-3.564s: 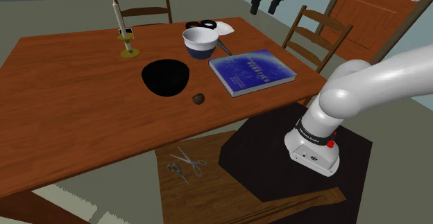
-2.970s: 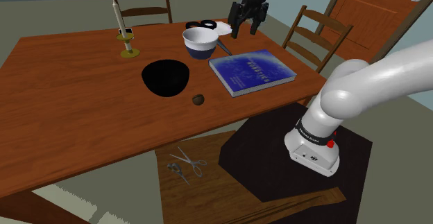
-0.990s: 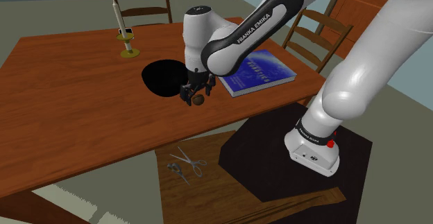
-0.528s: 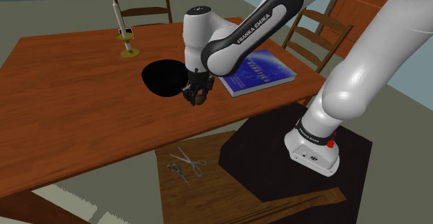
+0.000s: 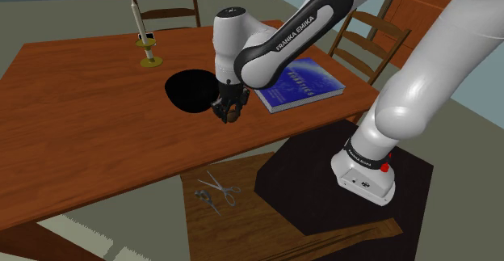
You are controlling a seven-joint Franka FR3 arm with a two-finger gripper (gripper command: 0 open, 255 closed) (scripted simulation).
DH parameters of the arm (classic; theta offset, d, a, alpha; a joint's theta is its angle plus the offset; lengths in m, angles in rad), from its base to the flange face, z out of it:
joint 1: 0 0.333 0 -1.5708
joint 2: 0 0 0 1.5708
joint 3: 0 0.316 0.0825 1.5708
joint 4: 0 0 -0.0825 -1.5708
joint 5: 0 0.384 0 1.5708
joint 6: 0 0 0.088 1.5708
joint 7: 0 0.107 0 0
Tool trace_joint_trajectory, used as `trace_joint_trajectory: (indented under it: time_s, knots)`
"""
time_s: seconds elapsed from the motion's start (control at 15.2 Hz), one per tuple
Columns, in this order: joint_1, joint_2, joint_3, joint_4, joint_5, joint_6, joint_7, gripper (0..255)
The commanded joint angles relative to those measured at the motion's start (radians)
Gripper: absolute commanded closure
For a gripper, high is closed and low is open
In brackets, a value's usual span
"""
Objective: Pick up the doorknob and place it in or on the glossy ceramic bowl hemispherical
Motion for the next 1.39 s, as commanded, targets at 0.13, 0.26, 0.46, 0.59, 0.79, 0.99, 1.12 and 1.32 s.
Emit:
trace_joint_trajectory:
  time_s: [0.13, 0.26, 0.46, 0.59, 0.79, 0.99, 1.12, 1.32]
  knots:
    - [0.002, -0.035, -0.002, 0.011, 0.021, -0.044, -0.016, 255]
    - [0.004, -0.057, -0.003, 0.02, 0.033, -0.073, -0.025, 255]
    - [0.006, -0.089, -0.007, 0.035, 0.048, -0.118, -0.037, 255]
    - [0.007, -0.108, -0.01, 0.047, 0.056, -0.147, -0.044, 255]
    - [0.009, -0.135, -0.014, 0.065, 0.067, -0.191, -0.053, 255]
    - [0.011, -0.16, -0.019, 0.085, 0.075, -0.235, -0.06, 255]
    - [0.011, -0.175, -0.022, 0.1, 0.08, -0.264, -0.064, 255]
    - [0.012, -0.196, -0.027, 0.123, 0.085, -0.307, -0.07, 255]
